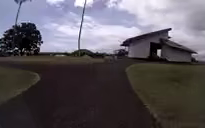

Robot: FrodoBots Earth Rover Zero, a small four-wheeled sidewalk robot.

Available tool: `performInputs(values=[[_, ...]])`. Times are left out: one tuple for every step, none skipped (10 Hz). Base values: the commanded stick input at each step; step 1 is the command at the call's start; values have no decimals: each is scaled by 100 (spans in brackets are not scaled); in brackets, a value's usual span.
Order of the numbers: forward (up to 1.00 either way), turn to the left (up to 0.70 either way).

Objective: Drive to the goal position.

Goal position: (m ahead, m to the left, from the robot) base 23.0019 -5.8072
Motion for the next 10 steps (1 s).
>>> performInputs(values=[[70, 0], [70, 0], [70, 2], [70, 0], [70, 0], [70, -13], [70, -34], [70, -35], [70, -25], [70, -11]])
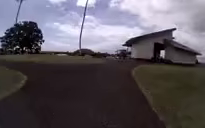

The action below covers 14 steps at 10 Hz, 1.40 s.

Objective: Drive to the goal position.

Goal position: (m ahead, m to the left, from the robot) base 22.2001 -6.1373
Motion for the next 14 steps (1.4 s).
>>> performInputs(values=[[70, 0], [70, 0], [70, 0], [70, 0], [70, 0], [70, 0], [70, 0], [70, 0], [70, 0], [70, 0], [70, 0], [70, 0], [70, 0], [70, 0]])
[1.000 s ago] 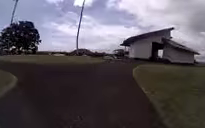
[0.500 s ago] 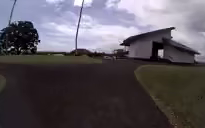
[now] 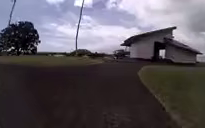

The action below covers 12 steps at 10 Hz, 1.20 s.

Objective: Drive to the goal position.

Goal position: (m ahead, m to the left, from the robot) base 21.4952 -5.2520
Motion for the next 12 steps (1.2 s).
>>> performInputs(values=[[70, 0], [70, 0], [70, -12], [70, -29], [70, -34], [70, -28], [70, -8], [70, -8], [70, -8], [70, -8], [70, -8], [70, -8]])
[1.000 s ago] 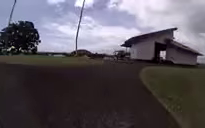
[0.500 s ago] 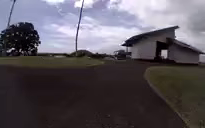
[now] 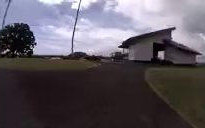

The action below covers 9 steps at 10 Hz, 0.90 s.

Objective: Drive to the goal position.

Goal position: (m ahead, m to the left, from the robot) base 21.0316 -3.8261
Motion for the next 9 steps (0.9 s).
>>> performInputs(values=[[70, -8], [70, -8], [70, -8], [70, -8], [70, -8], [70, -8], [70, -8], [70, -28], [70, -35]])
